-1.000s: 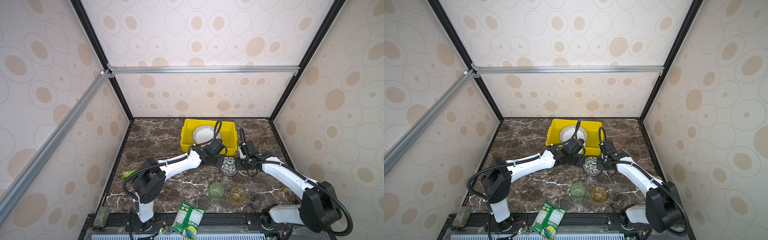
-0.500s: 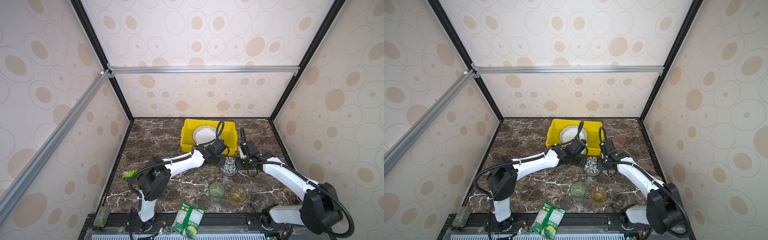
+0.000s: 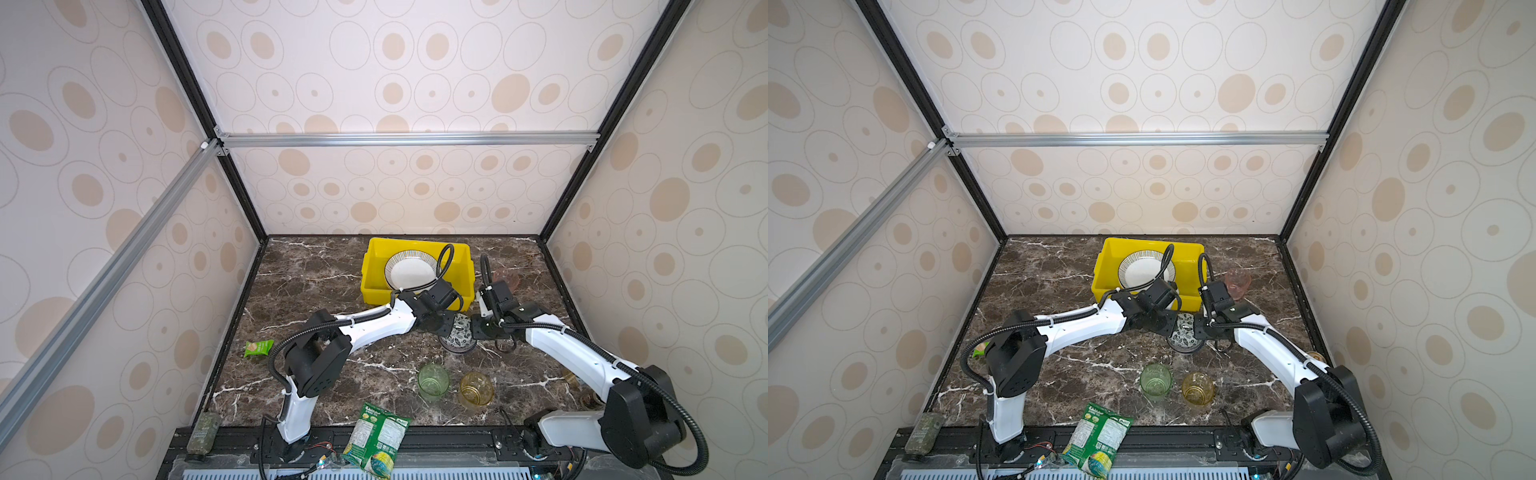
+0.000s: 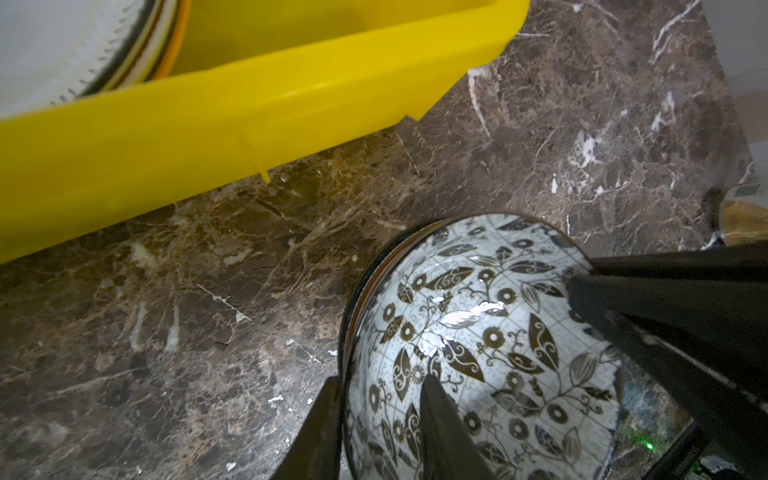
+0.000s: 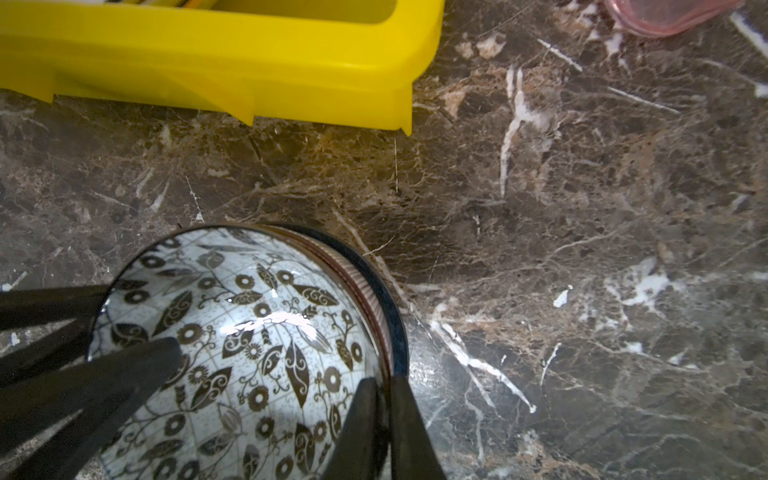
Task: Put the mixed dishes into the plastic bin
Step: 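Close both grippers on the floral bowl's rim from opposite sides, then lift the floral bowl with the left gripper while the right gripper withdraws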
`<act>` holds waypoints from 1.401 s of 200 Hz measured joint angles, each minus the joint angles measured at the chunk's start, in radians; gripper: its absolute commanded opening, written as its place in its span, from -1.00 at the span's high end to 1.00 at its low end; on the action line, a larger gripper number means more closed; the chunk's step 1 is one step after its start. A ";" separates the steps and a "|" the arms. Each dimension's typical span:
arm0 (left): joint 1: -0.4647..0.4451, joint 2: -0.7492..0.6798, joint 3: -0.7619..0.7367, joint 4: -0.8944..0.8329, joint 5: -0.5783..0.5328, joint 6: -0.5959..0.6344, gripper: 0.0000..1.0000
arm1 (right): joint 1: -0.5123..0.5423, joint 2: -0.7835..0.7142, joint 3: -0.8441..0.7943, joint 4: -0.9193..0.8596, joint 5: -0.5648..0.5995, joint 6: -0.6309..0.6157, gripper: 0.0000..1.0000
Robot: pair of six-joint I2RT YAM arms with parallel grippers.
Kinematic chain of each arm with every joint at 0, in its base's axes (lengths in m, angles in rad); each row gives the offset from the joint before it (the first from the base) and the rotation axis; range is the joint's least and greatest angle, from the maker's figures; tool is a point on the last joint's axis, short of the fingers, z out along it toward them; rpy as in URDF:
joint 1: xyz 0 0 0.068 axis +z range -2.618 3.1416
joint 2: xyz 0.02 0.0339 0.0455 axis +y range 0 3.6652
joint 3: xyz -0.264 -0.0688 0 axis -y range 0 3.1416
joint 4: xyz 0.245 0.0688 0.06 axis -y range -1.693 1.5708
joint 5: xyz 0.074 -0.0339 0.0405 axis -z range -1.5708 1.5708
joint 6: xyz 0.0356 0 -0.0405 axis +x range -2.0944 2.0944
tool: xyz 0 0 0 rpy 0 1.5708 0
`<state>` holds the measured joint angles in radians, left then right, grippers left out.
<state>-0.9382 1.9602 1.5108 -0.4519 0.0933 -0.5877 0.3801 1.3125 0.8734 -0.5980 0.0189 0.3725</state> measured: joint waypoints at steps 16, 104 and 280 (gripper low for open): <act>0.000 0.000 0.000 -0.002 -0.001 0.000 0.43 | 0.000 0.000 0.000 0.000 0.000 0.000 0.78; 0.000 0.016 0.020 -0.021 -0.010 0.000 0.57 | 0.000 0.000 0.000 0.000 0.000 0.000 0.78; -0.006 0.033 0.033 -0.027 -0.050 0.000 1.00 | 0.000 -0.019 -0.003 -0.001 -0.026 0.005 0.54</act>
<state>-0.9440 1.9934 1.5440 -0.4793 0.0433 -0.5877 0.3801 1.2934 0.8707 -0.5991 -0.0074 0.3771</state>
